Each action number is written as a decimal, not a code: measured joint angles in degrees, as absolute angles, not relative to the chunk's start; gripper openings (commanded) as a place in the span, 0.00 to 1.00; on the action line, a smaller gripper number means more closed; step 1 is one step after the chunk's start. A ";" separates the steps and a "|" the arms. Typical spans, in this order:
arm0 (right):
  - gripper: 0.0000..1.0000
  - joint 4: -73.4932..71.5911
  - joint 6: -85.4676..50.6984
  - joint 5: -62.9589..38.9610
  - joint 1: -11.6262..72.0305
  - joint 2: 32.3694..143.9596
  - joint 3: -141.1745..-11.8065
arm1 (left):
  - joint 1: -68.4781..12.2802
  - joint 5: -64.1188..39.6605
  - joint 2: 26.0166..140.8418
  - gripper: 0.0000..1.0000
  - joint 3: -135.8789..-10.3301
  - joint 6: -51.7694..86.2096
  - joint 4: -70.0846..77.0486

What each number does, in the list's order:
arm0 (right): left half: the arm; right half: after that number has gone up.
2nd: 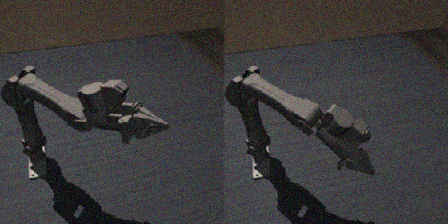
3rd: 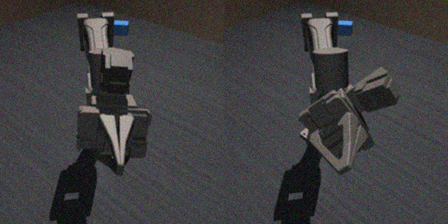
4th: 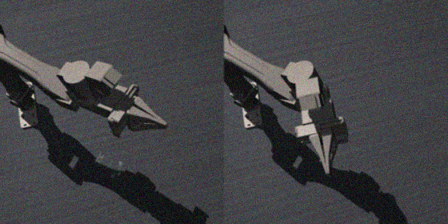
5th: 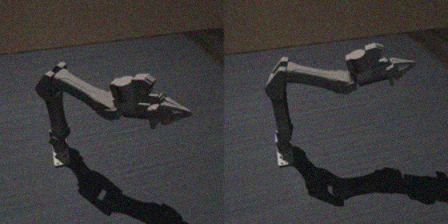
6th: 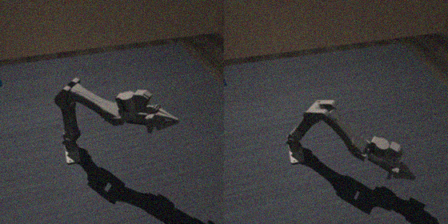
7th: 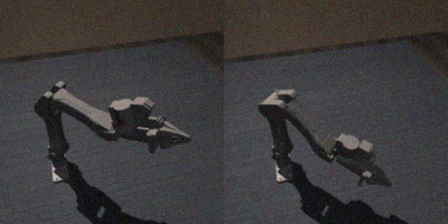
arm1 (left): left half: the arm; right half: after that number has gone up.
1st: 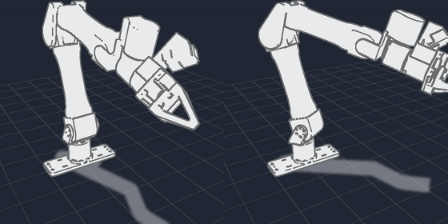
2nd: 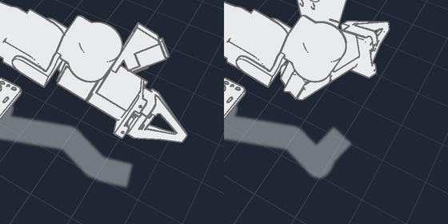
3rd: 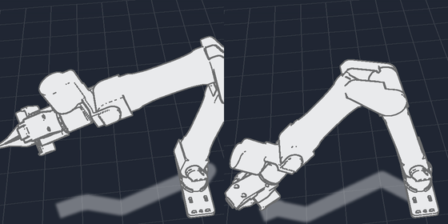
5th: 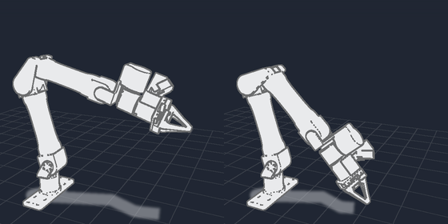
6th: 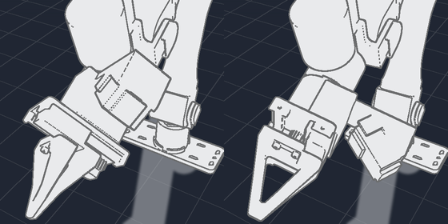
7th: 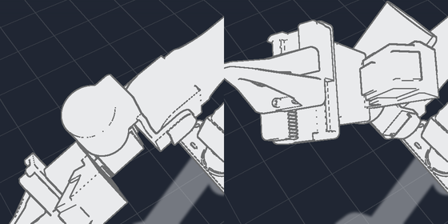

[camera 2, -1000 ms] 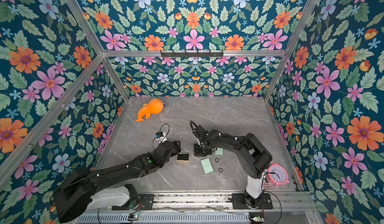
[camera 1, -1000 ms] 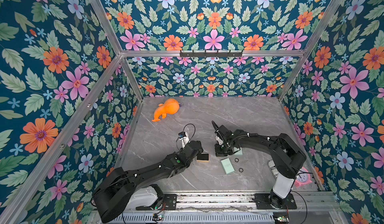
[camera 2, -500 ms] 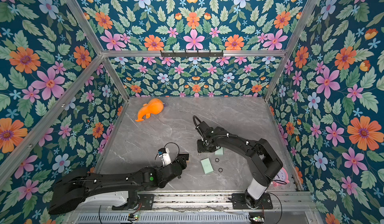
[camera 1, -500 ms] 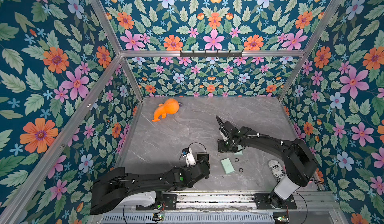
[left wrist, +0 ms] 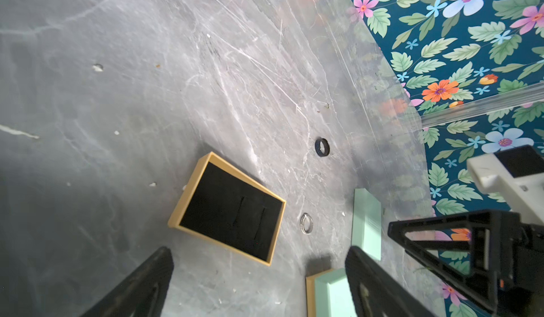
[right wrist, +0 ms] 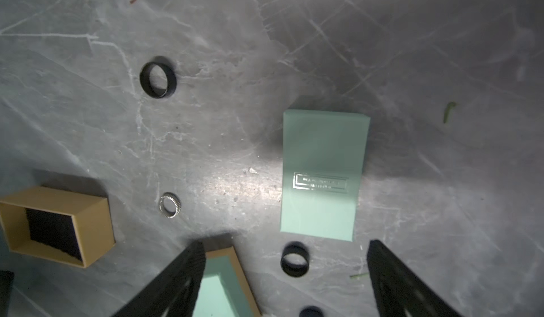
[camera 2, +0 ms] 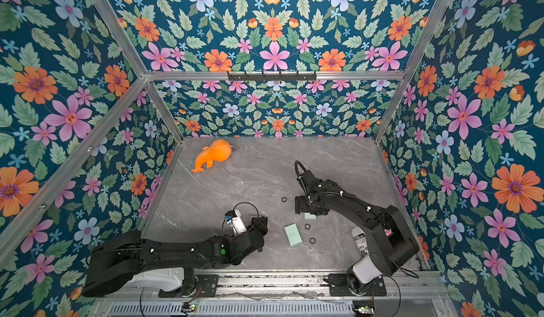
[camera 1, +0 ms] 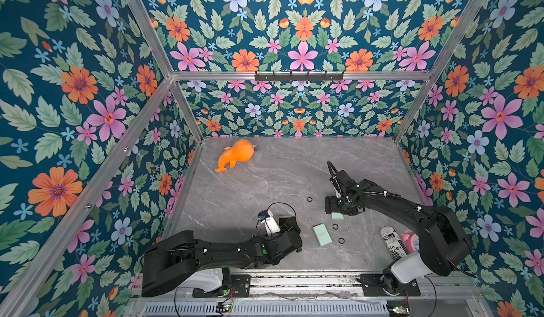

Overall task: Take the rings out of the lift-off lid box
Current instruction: Adjust the jewelry box at the center of the board.

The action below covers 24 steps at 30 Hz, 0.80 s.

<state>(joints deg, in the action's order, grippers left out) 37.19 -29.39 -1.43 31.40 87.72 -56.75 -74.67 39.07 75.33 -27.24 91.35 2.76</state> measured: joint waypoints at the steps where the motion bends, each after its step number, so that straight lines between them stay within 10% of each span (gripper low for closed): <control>1: 0.93 36.91 -29.26 -1.41 31.33 87.99 -56.62 | -74.67 39.05 75.99 0.95 -27.33 91.35 3.25; 24: 0.88 33.56 -28.27 -0.91 29.76 92.62 -56.12 | -65.30 35.40 85.43 0.96 -28.38 88.09 13.45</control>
<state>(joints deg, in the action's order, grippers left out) 33.56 -28.27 -0.91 29.76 92.62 -56.12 -65.30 35.40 85.43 -28.38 88.09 13.45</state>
